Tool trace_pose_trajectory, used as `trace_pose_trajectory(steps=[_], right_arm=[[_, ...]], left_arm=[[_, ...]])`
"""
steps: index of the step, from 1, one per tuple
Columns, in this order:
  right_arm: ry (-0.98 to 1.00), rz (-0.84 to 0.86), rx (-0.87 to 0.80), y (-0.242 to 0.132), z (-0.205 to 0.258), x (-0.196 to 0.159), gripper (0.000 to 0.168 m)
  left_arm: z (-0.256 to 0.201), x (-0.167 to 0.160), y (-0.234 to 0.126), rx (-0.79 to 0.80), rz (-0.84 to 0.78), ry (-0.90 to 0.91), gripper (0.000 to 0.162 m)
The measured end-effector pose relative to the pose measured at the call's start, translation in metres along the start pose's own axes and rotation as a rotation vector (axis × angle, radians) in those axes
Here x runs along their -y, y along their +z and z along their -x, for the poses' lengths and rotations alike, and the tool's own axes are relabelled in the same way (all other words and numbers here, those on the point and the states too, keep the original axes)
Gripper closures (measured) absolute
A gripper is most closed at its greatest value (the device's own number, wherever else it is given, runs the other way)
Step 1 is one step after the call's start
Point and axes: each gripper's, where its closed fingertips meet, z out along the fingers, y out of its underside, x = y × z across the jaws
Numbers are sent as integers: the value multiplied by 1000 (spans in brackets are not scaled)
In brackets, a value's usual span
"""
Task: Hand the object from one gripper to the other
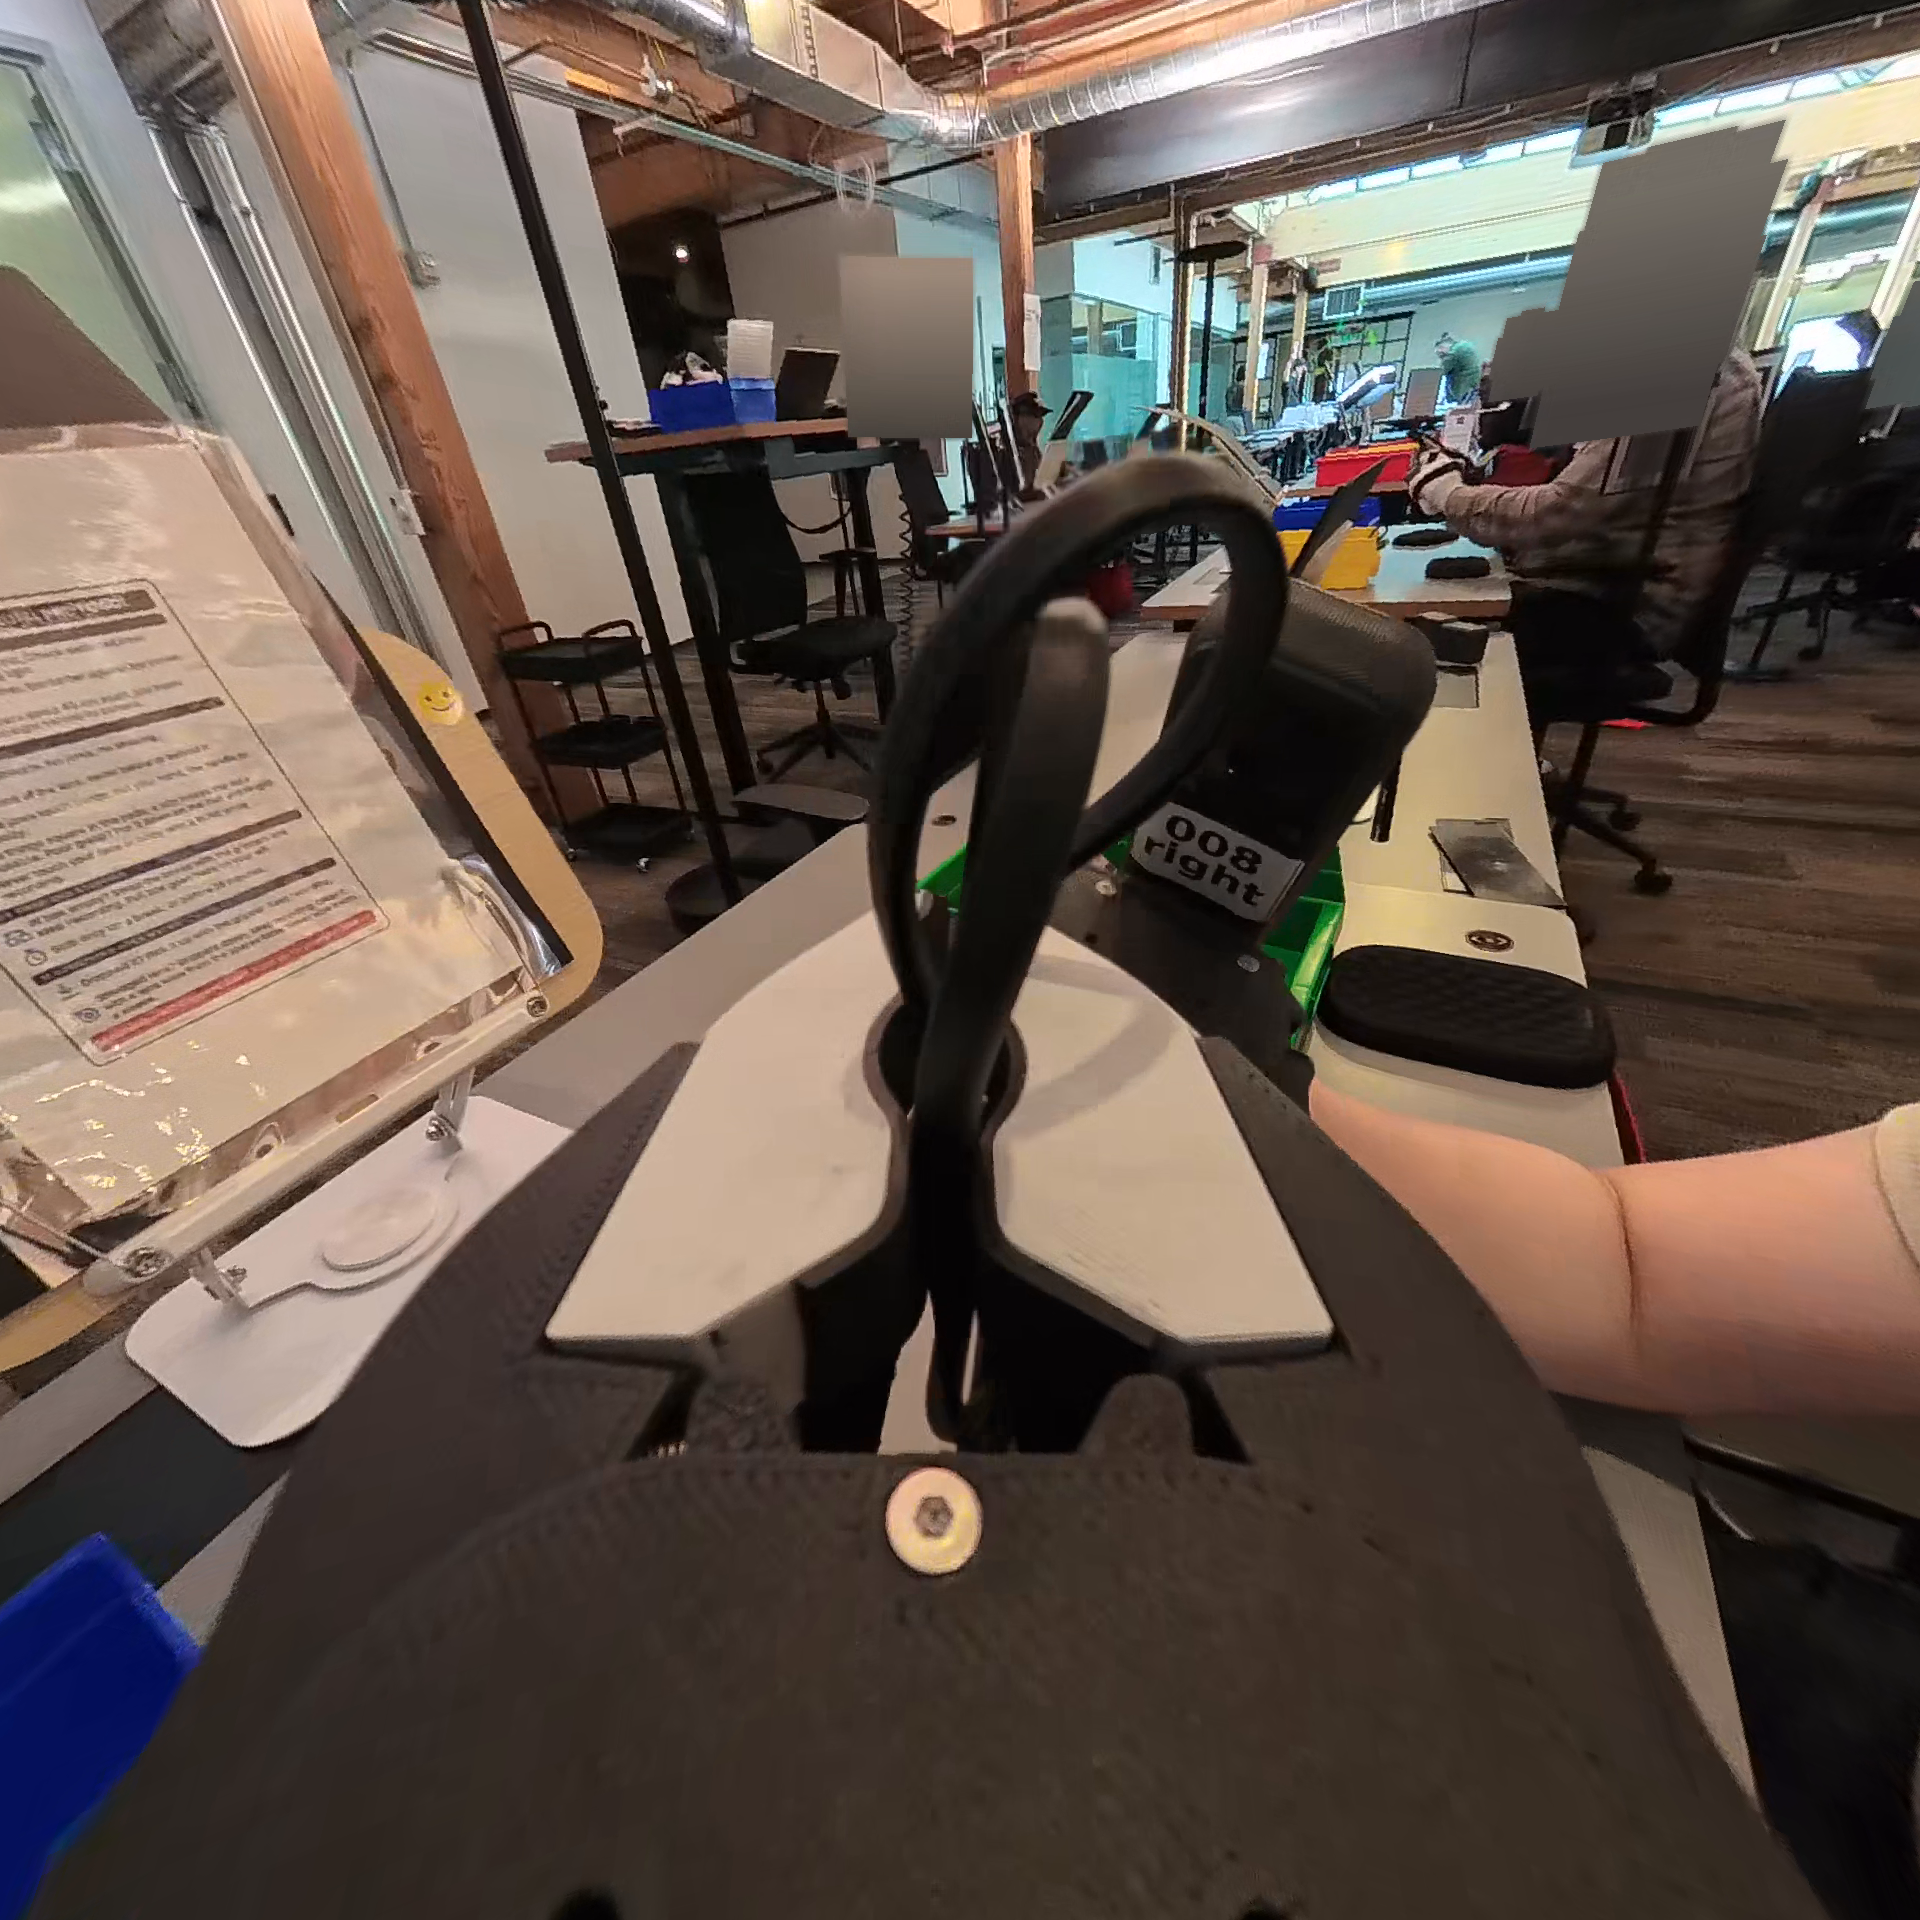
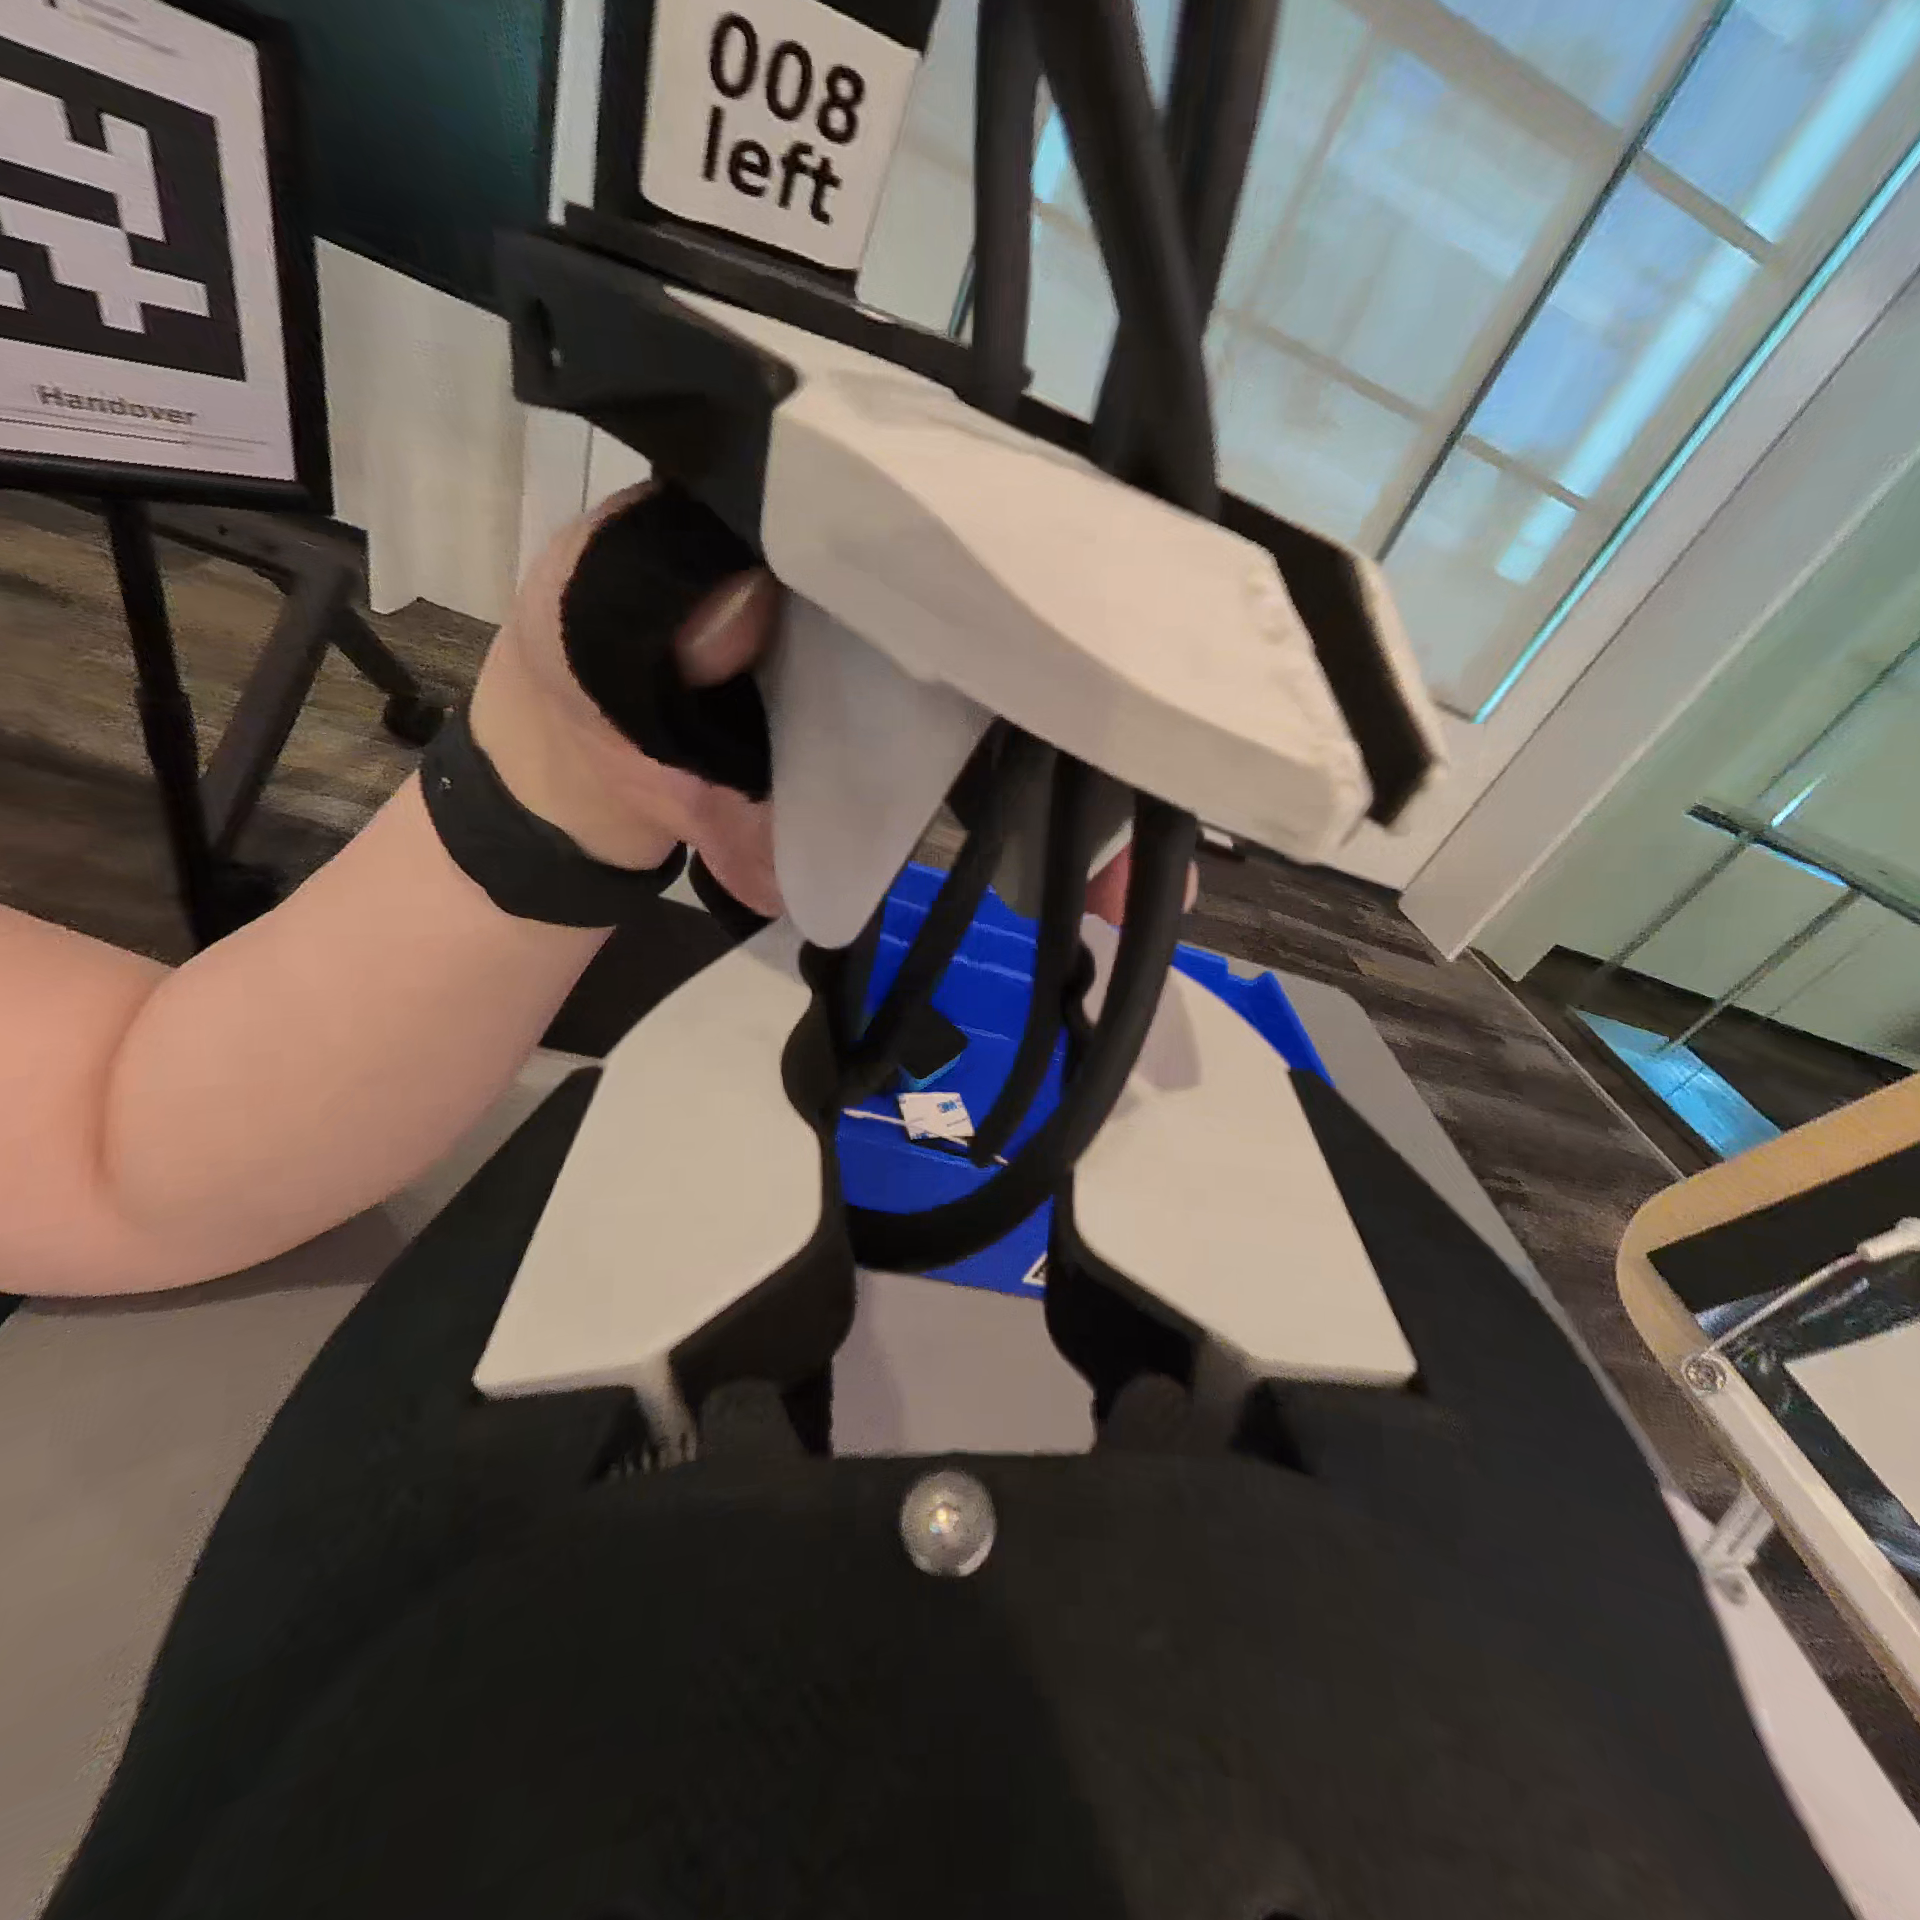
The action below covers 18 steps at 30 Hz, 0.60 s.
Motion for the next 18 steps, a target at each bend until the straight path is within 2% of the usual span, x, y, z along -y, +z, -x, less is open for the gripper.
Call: trace_pose_trajectory(steps=[1, 3, 5, 7, 10, 12, 18], right_arm=[[8, 13, -7, 0, -2, -1, 129], [21, 21, -5, 0, -2, -1, 149], [55, 42, 10, 0, -2, -4, 160], [119, 62, 23, -1, -3, -6, 161], [233, 51, 34, -7, -11, -5, 161], [293, 57, 20, -16, -19, -6, 161], [484, 129, -79, -60, -56, -24, 161]], left_arm=[[2, 0, -2, 1, -3, -6, 158], [0, 2, -5, -21, -22, -10, 158], [-1, 0, -8, -35, -16, -2, 157], [3, -4, -9, -8, 0, 26, 148], [9, -5, -9, 44, 7, 48, 120], [13, -6, -9, 67, 18, 47, 111], [28, -18, -14, 112, 77, 14, 112]])
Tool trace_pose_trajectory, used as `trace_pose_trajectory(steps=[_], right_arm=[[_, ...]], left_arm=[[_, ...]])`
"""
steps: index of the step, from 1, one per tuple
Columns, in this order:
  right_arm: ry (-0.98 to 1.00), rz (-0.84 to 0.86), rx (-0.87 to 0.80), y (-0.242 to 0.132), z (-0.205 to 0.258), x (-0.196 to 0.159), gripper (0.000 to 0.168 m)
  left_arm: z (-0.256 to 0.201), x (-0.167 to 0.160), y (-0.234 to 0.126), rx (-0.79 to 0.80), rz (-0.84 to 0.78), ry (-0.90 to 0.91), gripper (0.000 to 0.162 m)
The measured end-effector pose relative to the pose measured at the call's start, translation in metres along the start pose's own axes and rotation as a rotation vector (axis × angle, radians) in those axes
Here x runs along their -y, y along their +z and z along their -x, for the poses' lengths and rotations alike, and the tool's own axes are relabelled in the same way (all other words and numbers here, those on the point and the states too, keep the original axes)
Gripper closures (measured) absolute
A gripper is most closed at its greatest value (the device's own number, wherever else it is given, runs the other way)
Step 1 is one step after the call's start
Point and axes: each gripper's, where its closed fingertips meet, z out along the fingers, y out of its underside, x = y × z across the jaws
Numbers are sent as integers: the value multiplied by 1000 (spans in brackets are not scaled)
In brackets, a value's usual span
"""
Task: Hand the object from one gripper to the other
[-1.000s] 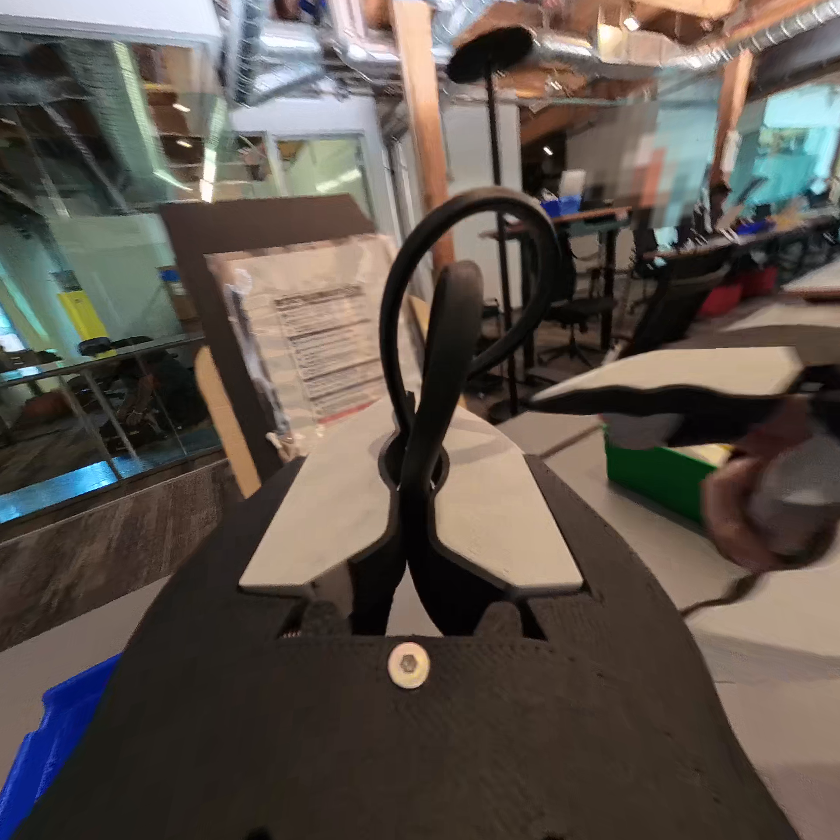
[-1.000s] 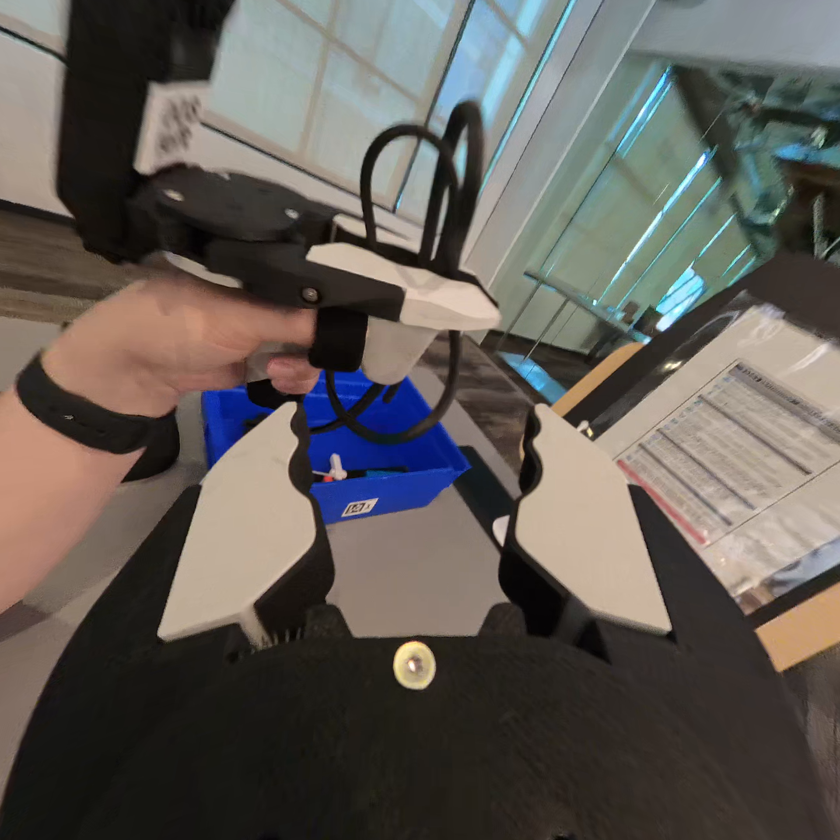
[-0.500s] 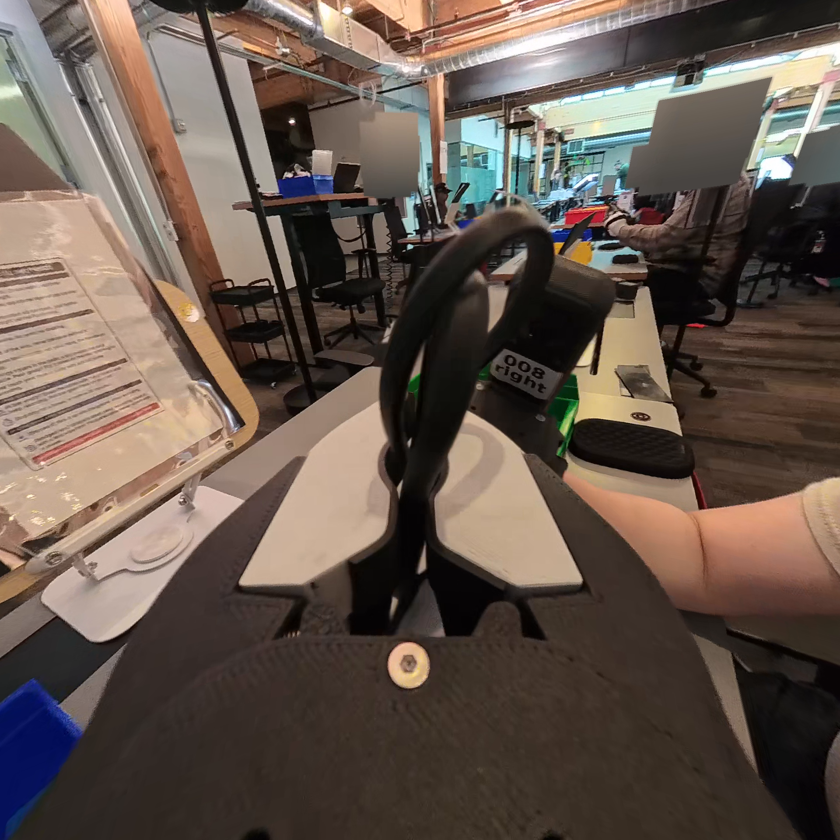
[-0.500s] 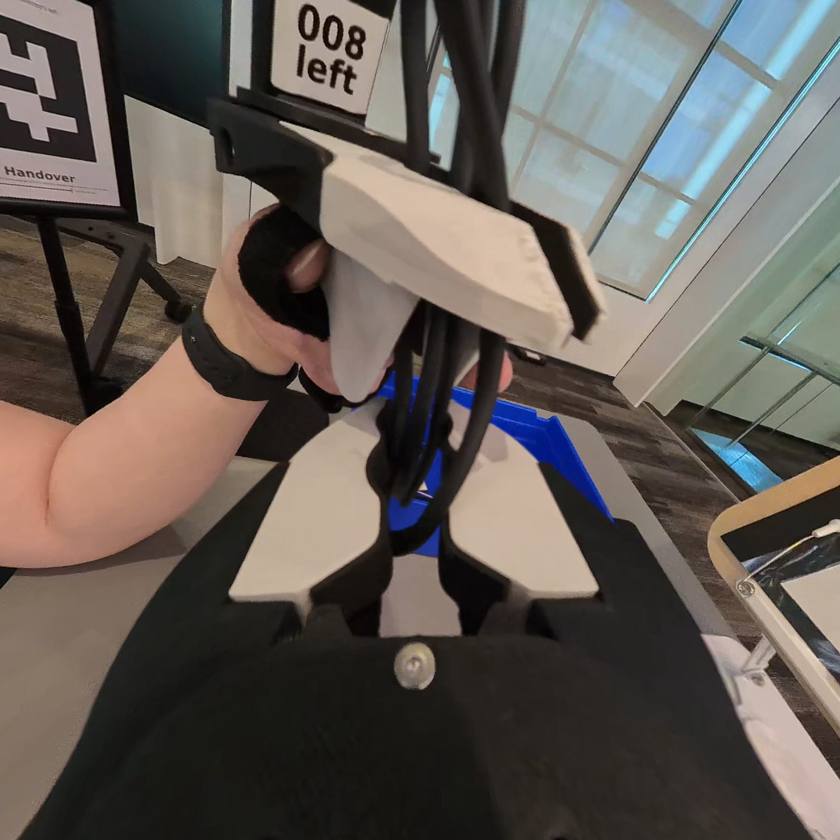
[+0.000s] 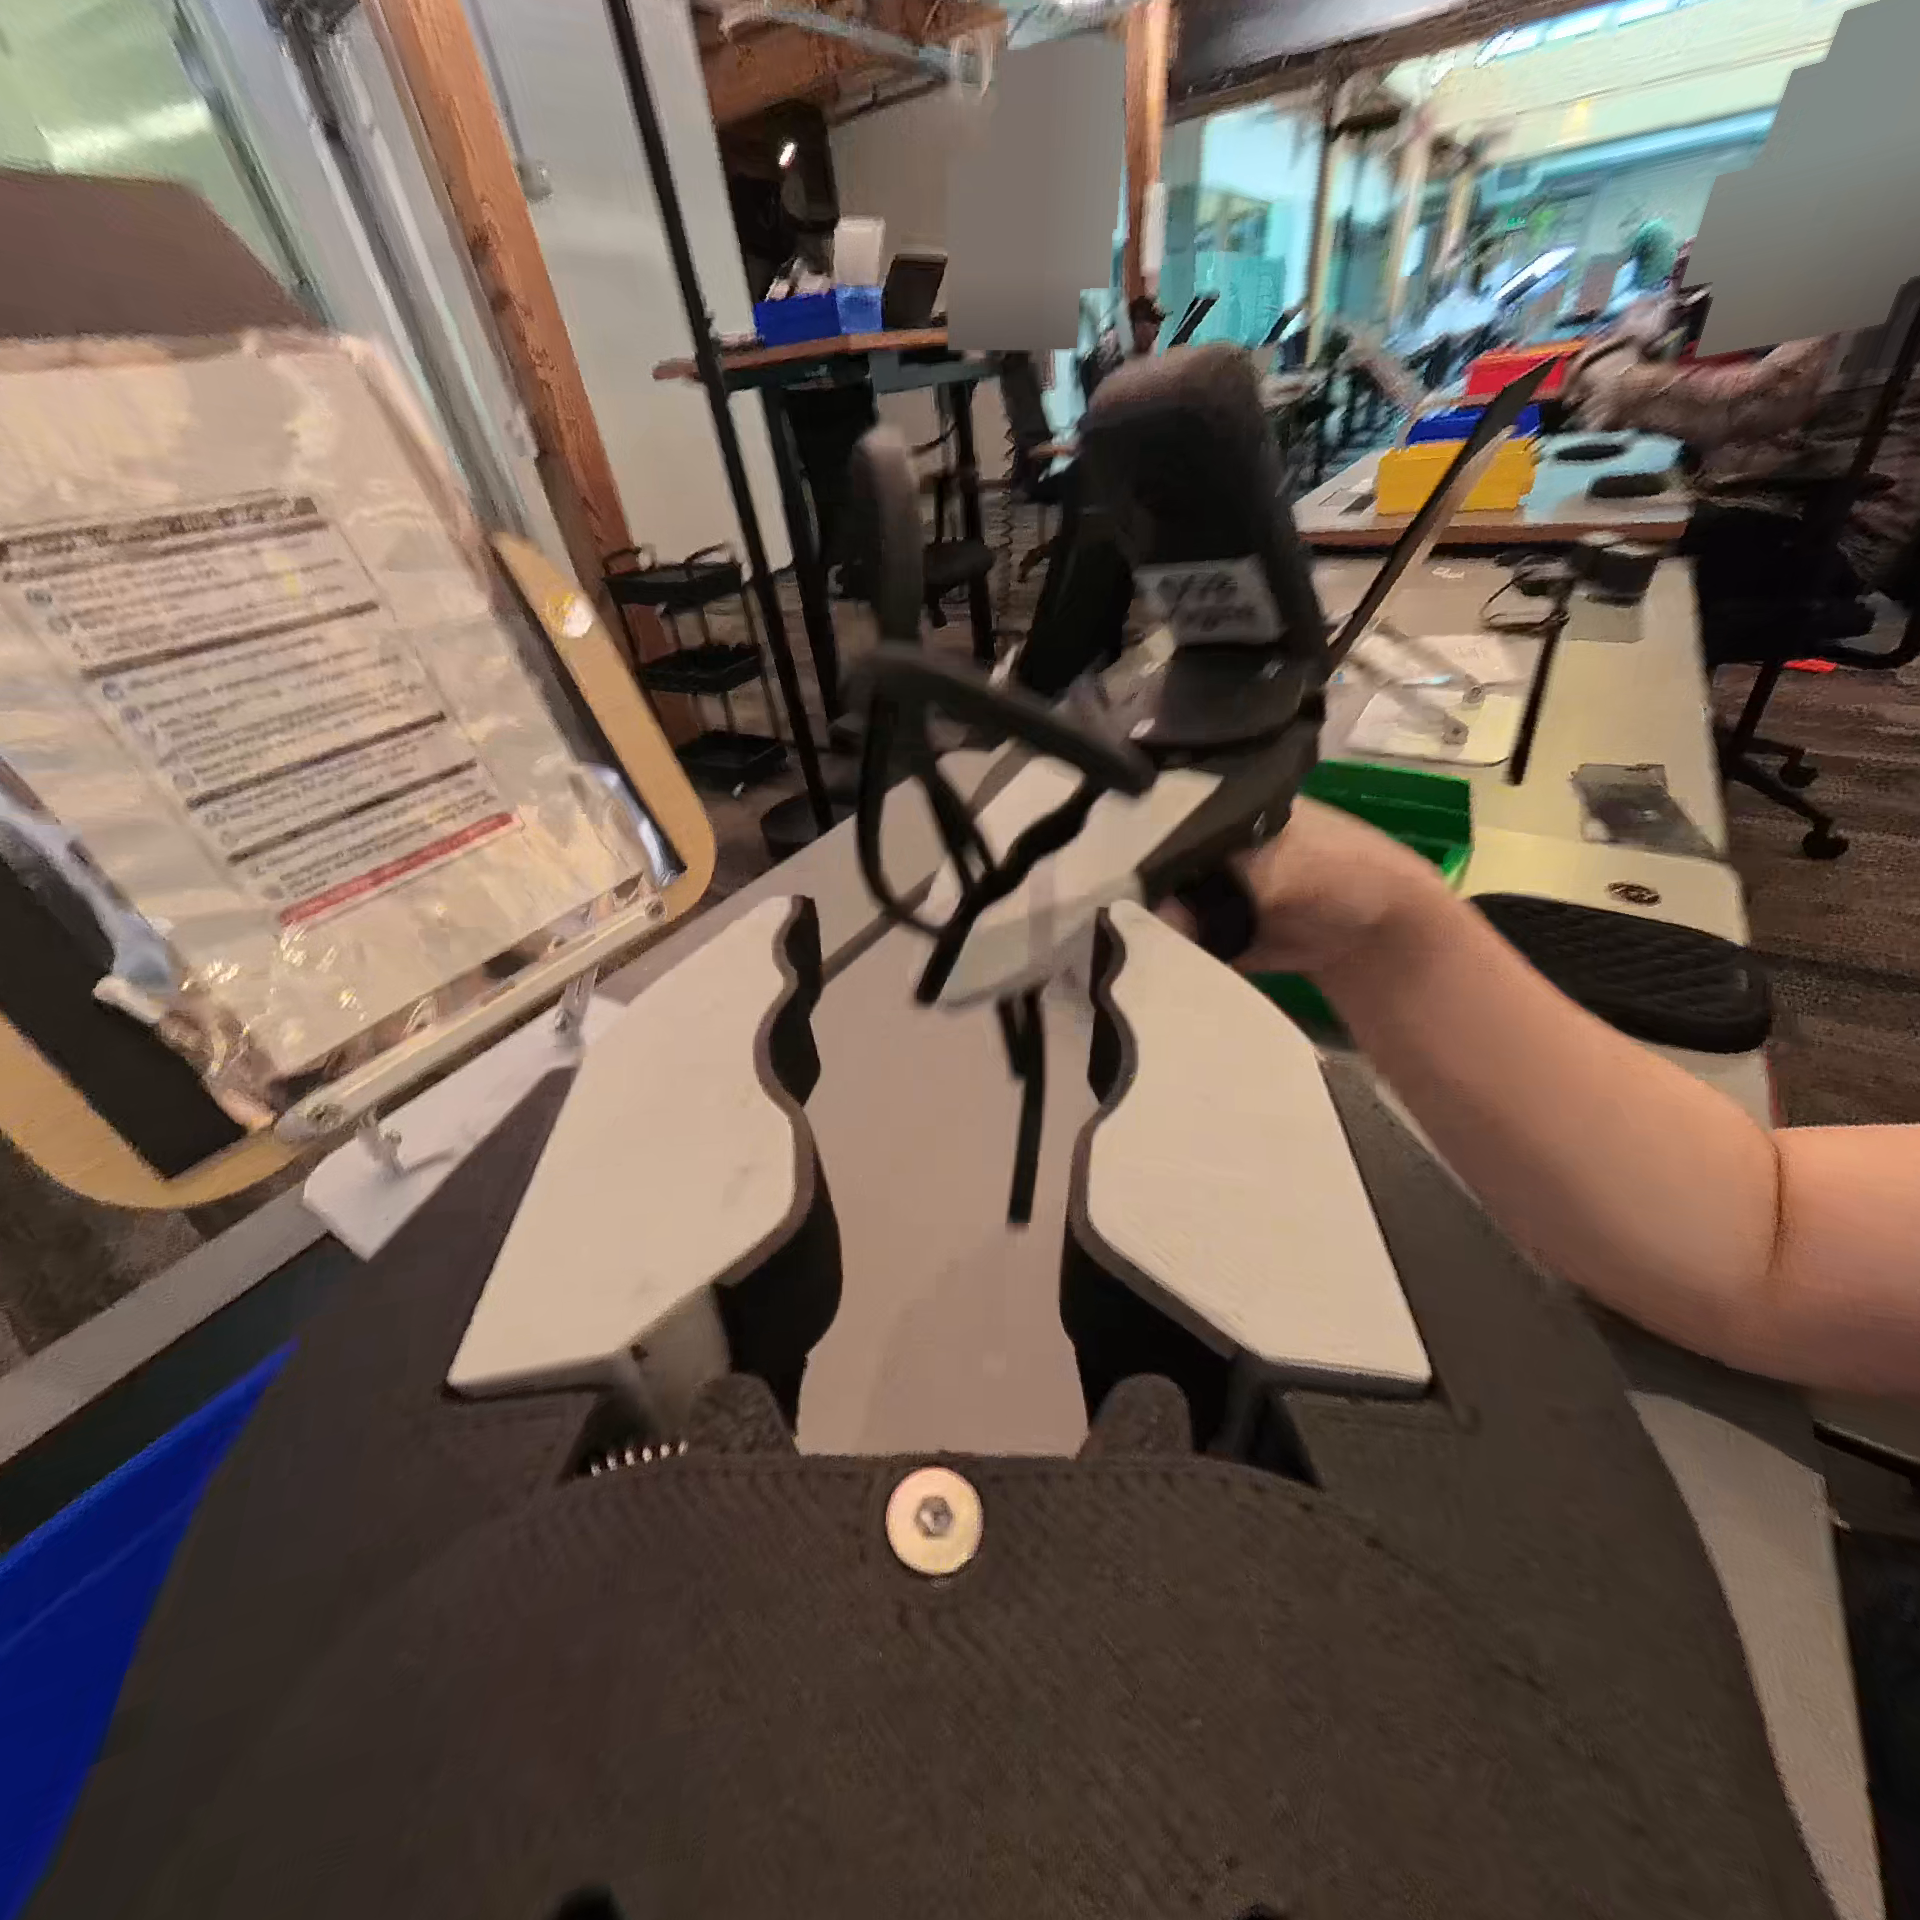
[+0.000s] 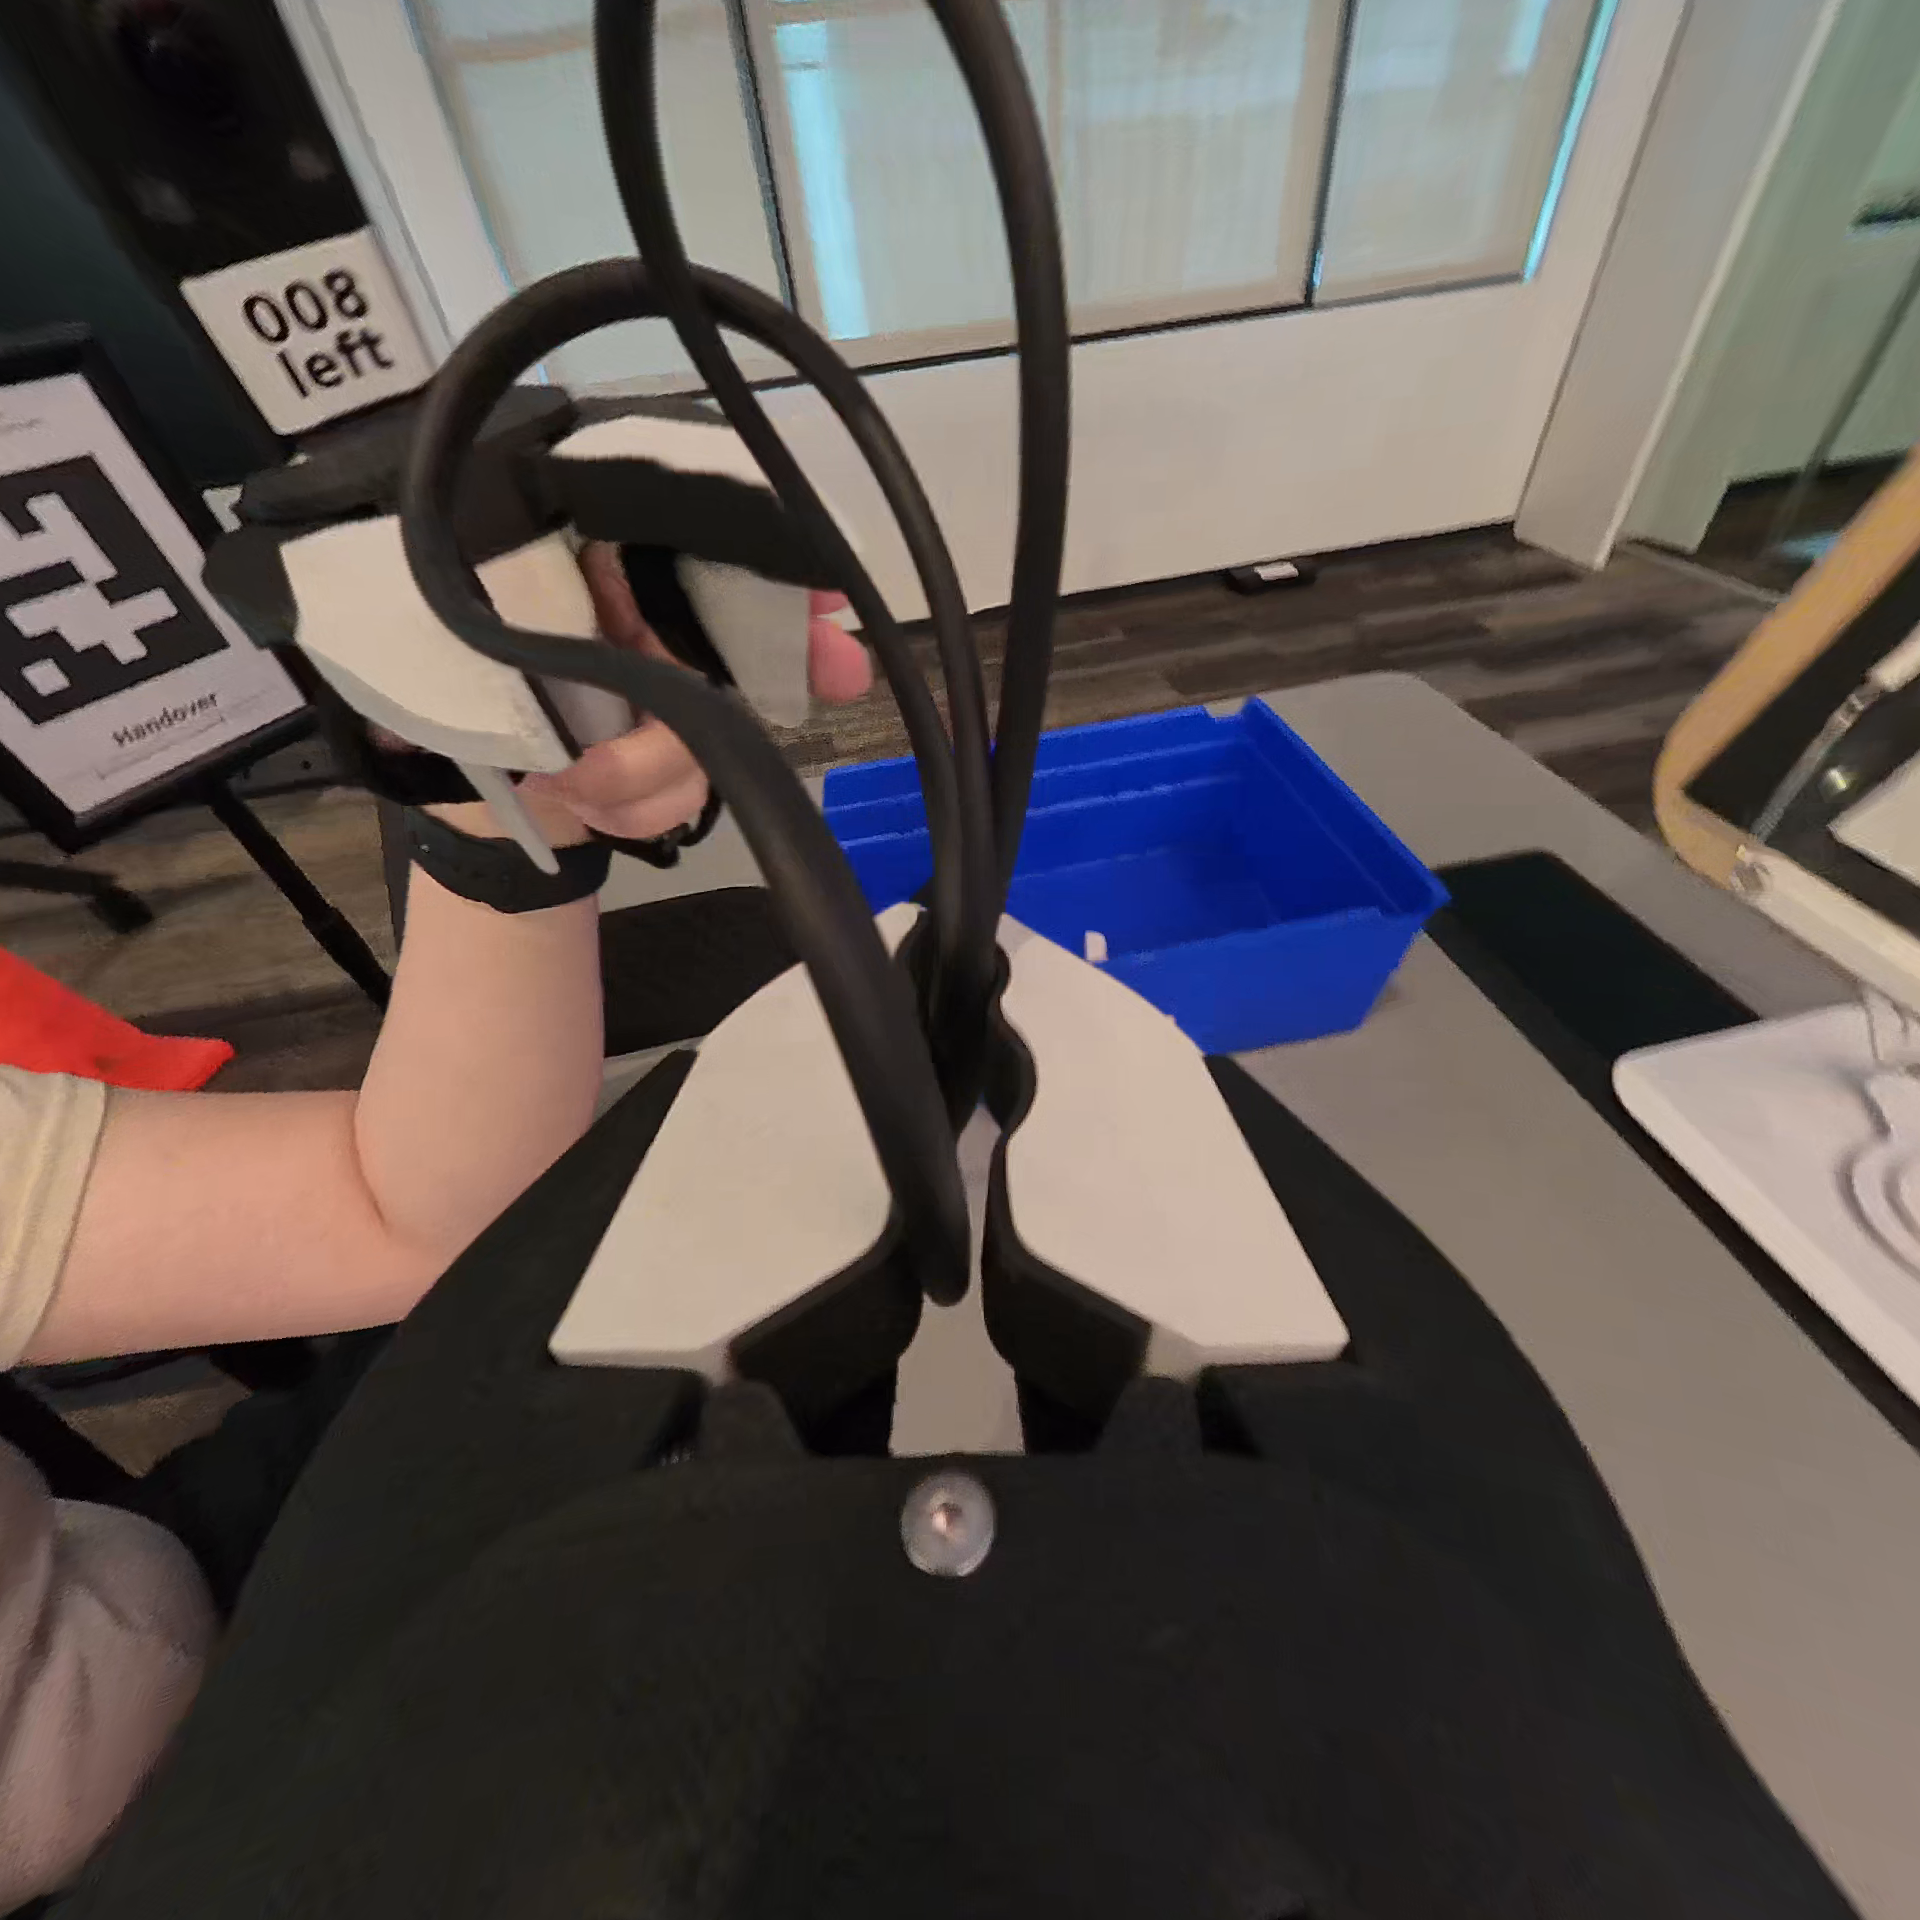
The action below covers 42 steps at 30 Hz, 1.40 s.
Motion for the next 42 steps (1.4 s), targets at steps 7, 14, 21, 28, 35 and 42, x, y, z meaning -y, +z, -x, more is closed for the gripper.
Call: trace_pose_trajectory(steps=[7, 14, 21, 28, 35, 42], right_arm=[[194, 65, -368, -94, -86, -26, 161], [326, 39, -792, -221, -139, -58, 161], [319, 108, -932, -263, -146, -79, 161], [341, 424, -693, -203, -113, -109, 161], [369, 497, -341, -146, -55, -106, 162], [341, 509, -261, -130, -33, -98, 162]], left_arm=[[33, -33, 5, 160, 171, 0, 123], [21, -42, 20, 150, 237, 74, 125], [20, -33, 33, 189, 188, 91, 119], [-25, -11, 57, 243, 91, 582, 105], [-61, -40, 108, 259, 61, 1061, 116], [-54, -84, 142, 290, 218, 1245, 113]])
